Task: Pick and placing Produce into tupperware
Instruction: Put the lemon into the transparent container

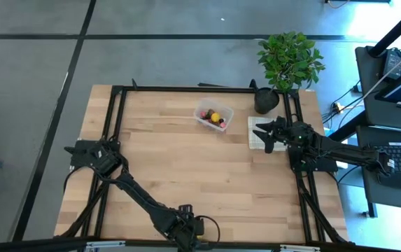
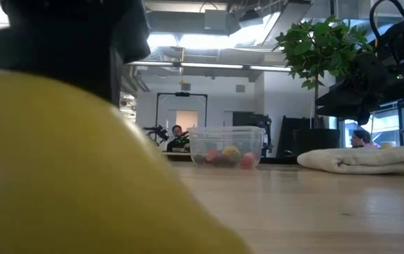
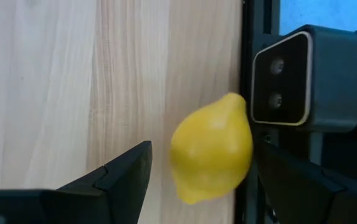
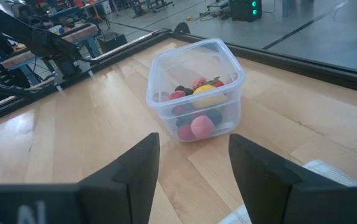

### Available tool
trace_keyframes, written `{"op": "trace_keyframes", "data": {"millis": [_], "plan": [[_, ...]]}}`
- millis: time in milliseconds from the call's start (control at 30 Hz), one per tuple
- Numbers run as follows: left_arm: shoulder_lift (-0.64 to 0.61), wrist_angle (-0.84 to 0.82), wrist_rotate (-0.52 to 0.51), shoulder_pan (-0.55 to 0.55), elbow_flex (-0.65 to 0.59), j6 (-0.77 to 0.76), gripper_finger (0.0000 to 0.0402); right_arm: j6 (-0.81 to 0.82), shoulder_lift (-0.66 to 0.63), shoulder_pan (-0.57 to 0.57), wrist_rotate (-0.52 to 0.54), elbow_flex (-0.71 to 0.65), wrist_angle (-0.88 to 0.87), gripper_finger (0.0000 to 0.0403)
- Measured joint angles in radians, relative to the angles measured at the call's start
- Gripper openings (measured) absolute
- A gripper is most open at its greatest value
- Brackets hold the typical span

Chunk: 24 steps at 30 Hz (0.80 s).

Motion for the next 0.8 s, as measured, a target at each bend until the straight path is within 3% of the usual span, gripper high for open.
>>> {"op": "trace_keyframes", "data": {"millis": [233, 800], "plan": [[0.000, 0.051, 0.050, 0.011, -0.057, -0.015, 0.0273, -0.007, 0.000, 0.000, 0.000, 0.000, 0.000, 0.0195], [0.000, 0.077, 0.044, 0.024, -0.064, 0.014, 0.0273, -0.019, 0.000, 0.000, 0.000, 0.000, 0.000, 0.0195]]}}
